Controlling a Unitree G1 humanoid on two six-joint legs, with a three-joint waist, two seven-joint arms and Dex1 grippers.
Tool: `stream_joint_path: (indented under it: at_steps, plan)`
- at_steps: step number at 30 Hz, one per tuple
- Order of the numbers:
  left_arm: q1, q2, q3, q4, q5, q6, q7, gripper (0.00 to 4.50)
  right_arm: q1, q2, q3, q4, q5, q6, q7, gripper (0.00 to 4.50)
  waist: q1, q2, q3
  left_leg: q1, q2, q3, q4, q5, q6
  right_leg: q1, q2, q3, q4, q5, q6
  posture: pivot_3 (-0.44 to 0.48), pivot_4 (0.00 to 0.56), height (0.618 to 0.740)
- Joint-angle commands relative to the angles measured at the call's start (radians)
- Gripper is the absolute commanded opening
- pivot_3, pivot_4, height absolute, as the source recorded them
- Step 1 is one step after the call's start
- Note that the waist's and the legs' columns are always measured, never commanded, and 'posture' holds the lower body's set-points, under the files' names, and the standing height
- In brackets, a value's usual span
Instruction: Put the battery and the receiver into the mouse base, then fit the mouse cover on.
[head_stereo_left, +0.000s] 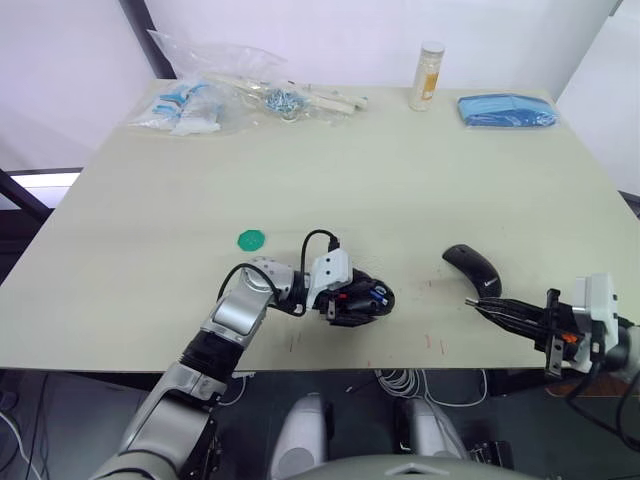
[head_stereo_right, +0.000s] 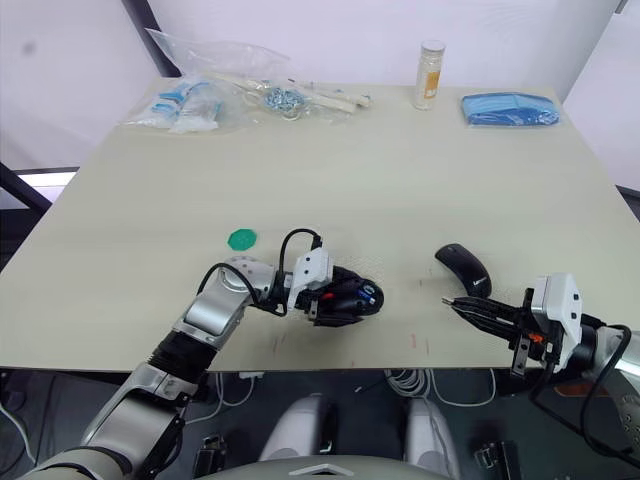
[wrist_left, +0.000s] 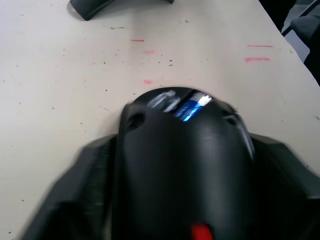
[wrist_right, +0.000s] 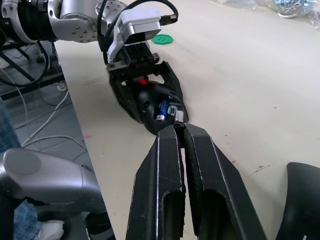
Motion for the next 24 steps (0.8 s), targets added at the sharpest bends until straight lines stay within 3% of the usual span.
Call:
stream_joint_path:
  at_steps: [1,5,9,17,24]
  plan:
    - [-0.007,-0.002,-0.008,0.008,0.005,-0.018,-0.014,2.93,-0.003,-0.007,-0.026,-0.047,-0.004,0.008,-0.017,0.0,0.0,0.0,0.0,0.0,0.0,0.0,0.0,0.0,0.0,0.0,0.0,0.0,0.0,0.0,0.0,0.0,0.15,0.74]
    - [-0.014,-0.002,-0.014,0.018,0.009,-0.026,-0.022,2.93,-0.024,-0.02,-0.023,-0.083,0.013,0.077,-0.075,0.0,0.0,0.0,0.0,0.002,0.0,0.0,0.0,0.0,0.0,0.0,0.0,0.0,0.0,0.0,0.0,0.0,0.15,0.74]
    - [-0.032,0.002,-0.031,0.027,0.023,-0.015,-0.038,2.93,-0.101,-0.068,0.01,-0.171,0.052,0.27,-0.208,0.0,-0.001,0.0,0.0,0.003,0.0,-0.001,0.0,0.0,0.0,0.0,-0.001,0.001,0.001,0.0,0.0,0.0,0.15,0.74]
    - [-0.06,0.006,-0.067,0.028,0.058,0.044,-0.056,2.93,-0.41,-0.208,0.1,-0.238,0.242,0.725,-0.431,0.0,0.003,0.0,0.0,0.003,0.0,-0.001,0.0,0.0,0.0,0.0,-0.001,0.002,0.001,0.002,-0.003,0.0,0.15,0.74]
    - [-0.07,0.005,-0.075,0.042,0.074,0.061,-0.048,2.93,-0.76,-0.21,0.209,-0.163,0.47,1.073,-0.559,0.0,0.004,0.0,0.0,0.003,0.0,-0.002,-0.001,0.0,0.0,0.0,-0.002,0.002,0.0,0.002,-0.004,0.0,0.15,0.74]
